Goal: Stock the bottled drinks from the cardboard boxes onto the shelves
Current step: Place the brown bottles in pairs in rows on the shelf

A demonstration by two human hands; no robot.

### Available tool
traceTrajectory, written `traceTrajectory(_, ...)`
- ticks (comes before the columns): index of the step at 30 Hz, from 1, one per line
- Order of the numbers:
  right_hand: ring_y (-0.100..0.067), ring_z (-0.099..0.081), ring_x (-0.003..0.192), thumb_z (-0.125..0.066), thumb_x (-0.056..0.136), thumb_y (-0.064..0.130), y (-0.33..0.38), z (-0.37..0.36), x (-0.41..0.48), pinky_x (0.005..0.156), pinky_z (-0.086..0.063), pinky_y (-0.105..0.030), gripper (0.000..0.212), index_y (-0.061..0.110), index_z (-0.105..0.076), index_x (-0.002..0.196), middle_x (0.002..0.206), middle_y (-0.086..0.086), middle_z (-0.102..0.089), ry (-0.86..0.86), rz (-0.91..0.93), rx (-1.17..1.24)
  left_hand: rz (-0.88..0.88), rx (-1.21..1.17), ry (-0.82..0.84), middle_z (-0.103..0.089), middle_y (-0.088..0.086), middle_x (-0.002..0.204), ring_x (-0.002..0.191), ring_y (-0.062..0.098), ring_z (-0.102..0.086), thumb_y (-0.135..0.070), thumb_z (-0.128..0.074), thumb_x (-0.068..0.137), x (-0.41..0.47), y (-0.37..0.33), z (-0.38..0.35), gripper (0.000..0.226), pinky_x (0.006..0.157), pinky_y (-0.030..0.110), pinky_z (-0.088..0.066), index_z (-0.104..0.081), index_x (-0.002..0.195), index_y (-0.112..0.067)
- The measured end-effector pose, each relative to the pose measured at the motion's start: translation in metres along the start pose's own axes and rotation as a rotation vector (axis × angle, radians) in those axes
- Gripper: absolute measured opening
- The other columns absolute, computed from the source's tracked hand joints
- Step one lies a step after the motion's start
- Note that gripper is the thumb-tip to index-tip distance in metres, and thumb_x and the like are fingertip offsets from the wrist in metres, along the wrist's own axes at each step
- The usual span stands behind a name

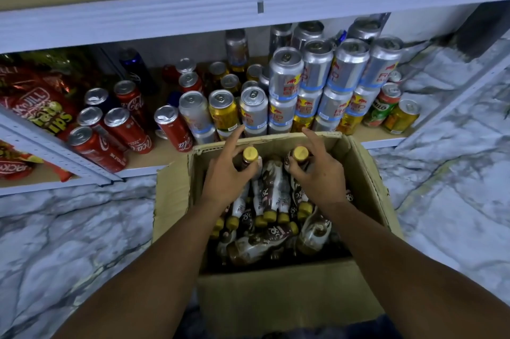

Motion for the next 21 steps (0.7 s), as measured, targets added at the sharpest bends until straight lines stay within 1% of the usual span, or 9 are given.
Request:
traceTrajectory(4, -0.022, -0.067, 0.108, -0.076, 0.091, 0.033, -0.005, -0.003, 0.009, 0.084, -0.06, -0.041, 0.078, 0.036, -0.033, 0.155, 0.122, -0.001, -0.07, 0.039, -0.121, 0.117, 0.018, -0.014, 0.006, -0.059, -0.015, 0.139, 0.132, 0.01, -0.053, -0.025, -0.075, 0.094, 0.011, 0.001, -0.007, 0.078, 0.11, 0.047, -0.045, -0.031, 0.155, -0.046)
traceTrajectory(6, -0.019, -0.064, 0.115, -0.077, 0.091, 0.03, -0.005, -0.005, 0.012, 0.09, -0.055, -0.031, 0.078, 0.036, -0.033, 0.156, 0.129, -0.003, -0.068, 0.029, -0.173, 0.193, 0.031, -0.043, -0.012, -0.062, -0.014, 0.137, 0.131, 0.01, -0.054, -0.026, -0.077, 0.092, 0.015, 0.002, -0.009, 0.077, 0.109, 0.05, -0.045, -0.034, 0.153, -0.046)
traceTrajectory(9, -0.007, -0.062, 0.113, -0.075, 0.093, 0.029, -0.003, -0.001, 0.015, 0.085, -0.051, -0.012, 0.076, 0.04, -0.031, 0.154, 0.136, -0.004, -0.065, 0.007, -0.257, 0.287, 0.057, -0.074, -0.028, -0.063, -0.01, 0.137, 0.132, 0.01, -0.054, -0.026, -0.078, 0.092, 0.015, -0.001, -0.009, 0.074, 0.111, 0.05, -0.045, -0.037, 0.149, -0.048)
traceTrajectory(10, -0.005, -0.063, 0.111, -0.075, 0.093, 0.03, 0.0, 0.004, 0.014, 0.084, -0.053, -0.014, 0.076, 0.043, -0.031, 0.153, 0.136, -0.003, -0.065, -0.002, -0.265, 0.306, 0.064, -0.086, -0.035, -0.064, -0.009, 0.136, 0.132, 0.011, -0.055, -0.026, -0.077, 0.092, 0.012, -0.005, -0.007, 0.072, 0.111, 0.051, -0.045, -0.038, 0.148, -0.048)
traceTrajectory(12, -0.008, -0.065, 0.111, -0.075, 0.093, 0.03, 0.005, 0.015, 0.012, 0.087, -0.059, -0.033, 0.075, 0.047, -0.03, 0.15, 0.131, 0.0, -0.067, -0.026, -0.262, 0.337, 0.069, -0.114, -0.05, -0.065, -0.007, 0.134, 0.131, 0.014, -0.056, -0.027, -0.077, 0.093, 0.007, -0.014, -0.003, 0.069, 0.111, 0.051, -0.045, -0.039, 0.147, -0.048)
traceTrajectory(14, -0.008, -0.065, 0.111, -0.075, 0.093, 0.029, 0.014, 0.028, 0.009, 0.09, -0.059, -0.041, 0.074, 0.048, -0.031, 0.149, 0.127, 0.004, -0.069, -0.027, -0.25, 0.369, 0.049, -0.137, -0.058, -0.065, -0.007, 0.135, 0.131, 0.015, -0.057, -0.027, -0.077, 0.093, 0.001, -0.027, 0.003, 0.066, 0.111, 0.05, -0.045, -0.041, 0.145, -0.047)
traceTrajectory(16, -0.009, -0.064, 0.118, -0.075, 0.093, 0.028, 0.028, 0.042, 0.006, 0.095, -0.057, -0.042, 0.073, 0.049, -0.031, 0.148, 0.131, 0.002, -0.068, -0.032, -0.235, 0.419, -0.001, -0.157, -0.084, -0.067, -0.009, 0.132, 0.128, 0.013, -0.059, -0.027, -0.078, 0.092, -0.005, -0.044, 0.012, 0.06, 0.108, 0.05, -0.048, -0.045, 0.138, -0.048)
traceTrajectory(18, 0.0, -0.066, 0.107, -0.075, 0.093, 0.026, 0.045, 0.057, 0.002, 0.09, -0.057, -0.033, 0.07, 0.046, -0.034, 0.147, 0.127, 0.006, -0.069, -0.051, -0.2, 0.448, -0.056, -0.172, -0.114, -0.069, -0.01, 0.127, 0.123, 0.01, -0.062, -0.027, -0.078, 0.092, -0.012, -0.065, 0.023, 0.051, 0.104, 0.047, -0.051, -0.05, 0.13, -0.047)
traceTrajectory(21, 0.01, -0.06, 0.104, -0.075, 0.093, 0.026, 0.077, 0.085, -0.002, 0.091, -0.056, -0.029, 0.054, 0.04, -0.046, 0.136, 0.114, 0.023, -0.065, -0.089, -0.132, 0.469, -0.16, -0.193, -0.146, -0.069, -0.007, 0.118, 0.113, 0.01, -0.065, -0.022, -0.077, 0.093, -0.025, -0.099, 0.043, 0.039, 0.096, 0.042, -0.054, -0.055, 0.119, -0.041)
Point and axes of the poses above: each hand's wrist, its own x-axis towards the middle knuckle, its own z-axis out of the back of the hand, y = z × x, the point moved 4 cm from there along x, towards the middle knuckle
